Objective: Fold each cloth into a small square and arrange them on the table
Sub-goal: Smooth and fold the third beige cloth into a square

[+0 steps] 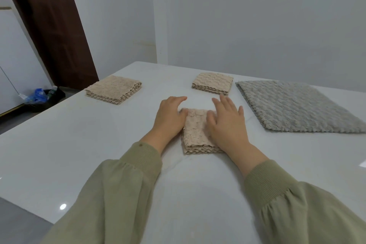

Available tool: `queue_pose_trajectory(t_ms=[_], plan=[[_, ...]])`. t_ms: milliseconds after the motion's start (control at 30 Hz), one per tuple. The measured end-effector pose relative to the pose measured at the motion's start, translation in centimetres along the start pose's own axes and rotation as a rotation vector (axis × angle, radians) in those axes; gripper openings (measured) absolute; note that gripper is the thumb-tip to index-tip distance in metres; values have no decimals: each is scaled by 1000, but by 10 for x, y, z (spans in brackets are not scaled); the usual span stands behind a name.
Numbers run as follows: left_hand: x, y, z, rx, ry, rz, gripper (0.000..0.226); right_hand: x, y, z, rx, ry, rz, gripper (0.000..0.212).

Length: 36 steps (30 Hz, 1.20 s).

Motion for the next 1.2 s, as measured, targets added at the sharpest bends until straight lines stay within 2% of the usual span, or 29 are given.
queue_pose_trajectory(t_ms=[67, 100, 200, 267, 367, 433, 500, 600, 733, 800, 900, 1000, 1200], plan=[[-1, 9, -11, 131, -83, -12, 41, -6, 5, -1, -43, 7, -128, 52], [1, 13, -14, 163, -166, 69, 43, -5, 7, -3, -59, 54, -79, 53], [15, 23, -7, 53, -456, 502, 54, 5, 12, -16, 29, 139, 322, 53], [16, 24, 1, 7, -517, 608, 57, 5, 11, -20, 78, 102, 405, 54], [12, 30, 5, 57, -504, 530, 57, 1, 16, -19, 61, 16, 302, 54], [9, 36, 5, 122, -425, 374, 56, -5, 27, -20, 42, -134, 147, 50], [3, 44, 2, 235, -322, 226, 57, -14, 40, -24, 19, -233, 26, 48], [-4, 59, -7, 445, -274, 126, 60, -23, 60, -35, -4, -219, -12, 47], [-2, 72, -10, 530, -362, 147, 35, -25, 79, -47, -51, -139, 150, 48], [-3, 73, -9, 537, -395, 150, 26, -26, 82, -48, -70, -168, 134, 39], [-6, 72, -9, 542, -470, 170, 26, -25, 80, -43, -83, -150, 46, 28], [-16, 74, -9, 543, -515, 225, 27, -23, 83, -32, -131, -107, 29, 22], [-45, 98, 9, 520, -502, 239, 33, -20, 102, 4, -358, -96, 18, 12]])
Point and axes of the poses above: each hand's wrist, its own y-axis away from the middle knuckle, its own x-axis out of the palm, z = x × y, the point moved 1 cm from there along -y, towards the middle knuckle, and after that the axes turned 8 degrees about z, right-handed, at the moved point
